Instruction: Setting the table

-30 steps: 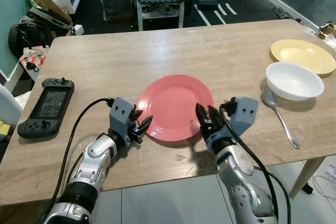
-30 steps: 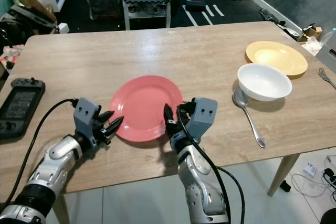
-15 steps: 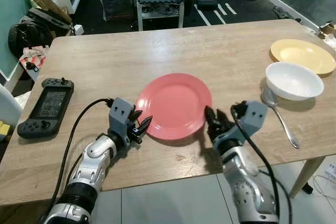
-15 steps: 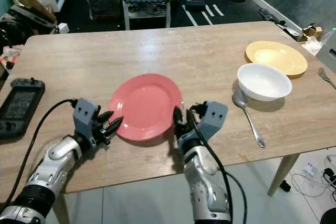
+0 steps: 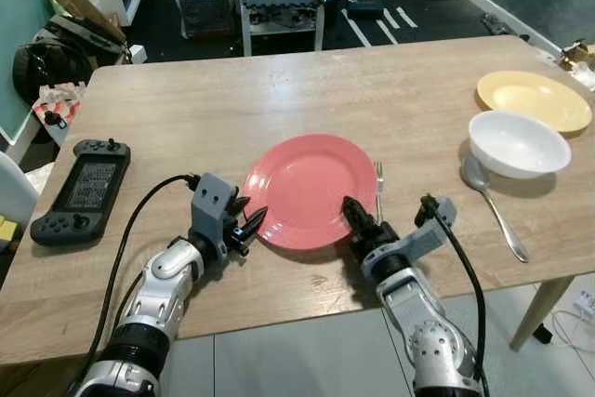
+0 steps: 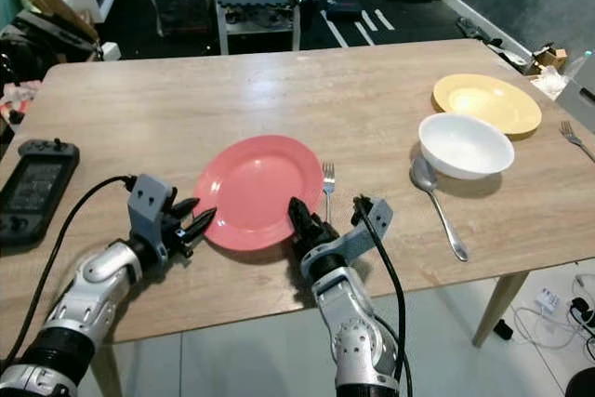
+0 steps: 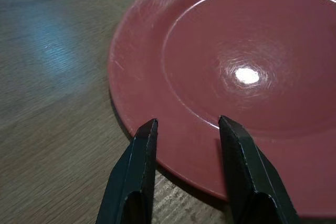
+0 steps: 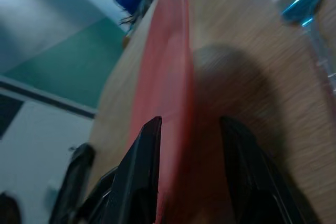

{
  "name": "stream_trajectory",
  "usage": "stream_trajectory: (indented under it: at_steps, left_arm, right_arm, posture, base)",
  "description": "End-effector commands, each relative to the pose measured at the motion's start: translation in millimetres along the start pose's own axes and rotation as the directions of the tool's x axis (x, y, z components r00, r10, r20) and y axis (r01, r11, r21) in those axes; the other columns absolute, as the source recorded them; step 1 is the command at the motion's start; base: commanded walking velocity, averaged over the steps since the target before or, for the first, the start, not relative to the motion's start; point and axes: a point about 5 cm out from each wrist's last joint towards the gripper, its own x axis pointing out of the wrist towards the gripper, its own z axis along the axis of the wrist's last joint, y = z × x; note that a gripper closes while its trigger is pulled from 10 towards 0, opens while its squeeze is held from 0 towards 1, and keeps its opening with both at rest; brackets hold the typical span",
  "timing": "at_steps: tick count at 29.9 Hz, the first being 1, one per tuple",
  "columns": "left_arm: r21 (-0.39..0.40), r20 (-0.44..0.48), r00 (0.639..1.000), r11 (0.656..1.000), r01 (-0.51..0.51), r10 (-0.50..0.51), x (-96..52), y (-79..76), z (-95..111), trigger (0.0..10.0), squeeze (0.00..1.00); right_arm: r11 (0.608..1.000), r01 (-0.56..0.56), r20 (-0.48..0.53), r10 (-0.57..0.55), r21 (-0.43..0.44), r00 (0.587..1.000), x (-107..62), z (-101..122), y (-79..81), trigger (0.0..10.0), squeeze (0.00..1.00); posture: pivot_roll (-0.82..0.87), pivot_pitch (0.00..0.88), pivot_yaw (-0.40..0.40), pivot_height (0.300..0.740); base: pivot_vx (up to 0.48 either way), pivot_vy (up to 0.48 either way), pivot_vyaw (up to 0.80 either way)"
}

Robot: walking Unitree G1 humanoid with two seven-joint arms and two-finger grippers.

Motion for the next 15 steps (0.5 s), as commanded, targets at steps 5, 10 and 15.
stream_trajectory:
  at_steps: [5, 10, 15]
  left_arm:
    - [-0.03, -0.102, 0.995, 0.999, -0.011, 0.008, -14.1, 1.9, -25, 10.0, 0.0]
    - [-0.027, -0.106, 0.994, 0.999, -0.017, 0.014, -15.0, 3.4, -26, 10.0, 0.0]
    - [-0.027, -0.107, 0.994, 0.999, -0.02, 0.017, -14.7, 3.2, -26, 10.0, 0.0]
  right_arm:
    - [0.989, -0.086, -0.236, 0.112, 0.119, 0.965, -4.8, -59, 14.4, 4.9, 0.0]
    - [0.983, -0.178, -0.362, 0.183, 0.048, 0.914, -12.5, -79, 25.0, 3.7, 0.0]
    - [0.986, -0.164, -0.366, 0.156, 0.01, 0.918, -11.7, -84, 23.5, 0.8, 0.0]
  posture:
    - [0.06, 0.178, 0.09, 0.74]
    - [0.06, 0.176, 0.09, 0.74]
    - [0.06, 0.176, 0.092, 0.74]
  base:
    - [0.0, 0.0, 0.0]
    - [0.0, 0.0, 0.0]
    - [0.0, 0.0, 0.0]
